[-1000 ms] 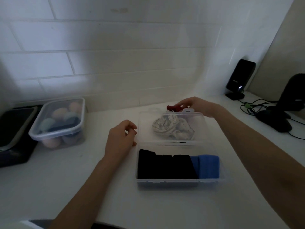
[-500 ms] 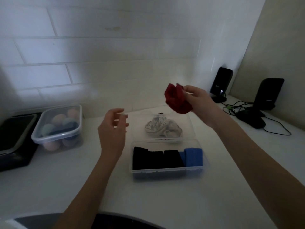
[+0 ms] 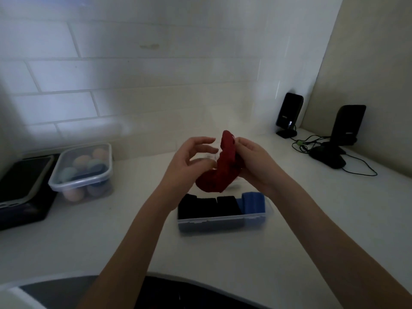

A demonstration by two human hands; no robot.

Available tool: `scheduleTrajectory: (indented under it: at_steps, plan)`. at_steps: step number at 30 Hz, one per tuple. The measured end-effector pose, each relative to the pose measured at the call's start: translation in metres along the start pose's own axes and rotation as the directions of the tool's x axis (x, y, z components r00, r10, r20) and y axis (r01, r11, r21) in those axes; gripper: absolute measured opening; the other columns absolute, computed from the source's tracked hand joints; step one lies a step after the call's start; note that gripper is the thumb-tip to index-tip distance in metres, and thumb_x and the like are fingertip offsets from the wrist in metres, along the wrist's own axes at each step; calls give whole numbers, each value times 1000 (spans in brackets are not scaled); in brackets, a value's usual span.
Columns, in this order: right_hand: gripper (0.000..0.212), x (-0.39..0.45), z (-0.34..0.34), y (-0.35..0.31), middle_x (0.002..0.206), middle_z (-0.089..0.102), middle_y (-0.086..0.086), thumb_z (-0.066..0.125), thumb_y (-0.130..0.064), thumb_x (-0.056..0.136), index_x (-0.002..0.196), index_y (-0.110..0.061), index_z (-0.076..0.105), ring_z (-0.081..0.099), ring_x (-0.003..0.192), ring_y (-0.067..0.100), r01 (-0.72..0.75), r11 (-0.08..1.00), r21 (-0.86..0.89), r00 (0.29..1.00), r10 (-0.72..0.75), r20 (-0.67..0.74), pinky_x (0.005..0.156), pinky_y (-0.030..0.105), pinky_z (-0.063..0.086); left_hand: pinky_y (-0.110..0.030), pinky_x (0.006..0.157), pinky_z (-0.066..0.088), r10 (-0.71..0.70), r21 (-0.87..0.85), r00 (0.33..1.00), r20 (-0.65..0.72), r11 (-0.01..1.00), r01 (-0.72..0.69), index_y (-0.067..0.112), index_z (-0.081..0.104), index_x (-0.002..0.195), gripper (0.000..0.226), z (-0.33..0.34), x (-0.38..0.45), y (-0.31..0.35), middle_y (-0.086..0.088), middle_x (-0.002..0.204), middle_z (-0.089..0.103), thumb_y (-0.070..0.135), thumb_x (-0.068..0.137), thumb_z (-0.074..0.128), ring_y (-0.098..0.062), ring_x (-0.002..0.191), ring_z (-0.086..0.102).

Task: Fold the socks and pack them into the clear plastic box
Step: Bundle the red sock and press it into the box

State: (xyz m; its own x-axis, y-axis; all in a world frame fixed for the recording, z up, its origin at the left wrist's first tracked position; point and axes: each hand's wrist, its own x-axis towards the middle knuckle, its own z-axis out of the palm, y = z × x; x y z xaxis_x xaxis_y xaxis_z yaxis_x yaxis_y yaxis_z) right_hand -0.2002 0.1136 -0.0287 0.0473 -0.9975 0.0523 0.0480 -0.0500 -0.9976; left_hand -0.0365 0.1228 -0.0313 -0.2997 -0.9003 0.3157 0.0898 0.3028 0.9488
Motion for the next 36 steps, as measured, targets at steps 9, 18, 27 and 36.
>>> scheduleTrajectory:
  at_steps: [9,18,27,36]
  plan:
    - [16,0,12,-6,62,55,3,46,-20,98,88,-10,52,56,51,12,-13,944,330,1000,19,-16,51,25,51,-26,72,54,-32,-493,981,189,861,123,7,64,104,57,-4,-3,-10,0,72,69,34,57,80,-13,74,65]
    - [14,-15,20,-9,61,55,-4,53,-19,94,105,-11,52,55,56,8,123,972,199,986,-142,85,68,25,48,-28,87,52,-32,-521,998,-53,854,0,6,40,134,61,-9,1,-10,-11,116,61,-4,75,49,-16,93,65]
    - [46,-38,15,-20,106,59,-7,63,-4,85,123,-25,48,63,91,5,424,826,-371,905,-370,211,81,18,55,-27,96,43,-40,186,999,-10,982,41,28,42,130,47,-3,-4,-10,5,113,58,20,85,55,-9,105,57]
    - [37,-30,11,-14,83,69,8,66,-12,85,118,-22,53,68,73,10,289,925,-248,956,-291,26,68,17,55,-35,82,54,-116,-108,983,-139,989,101,23,58,97,40,5,-7,-18,-13,107,61,8,61,63,-30,102,61]
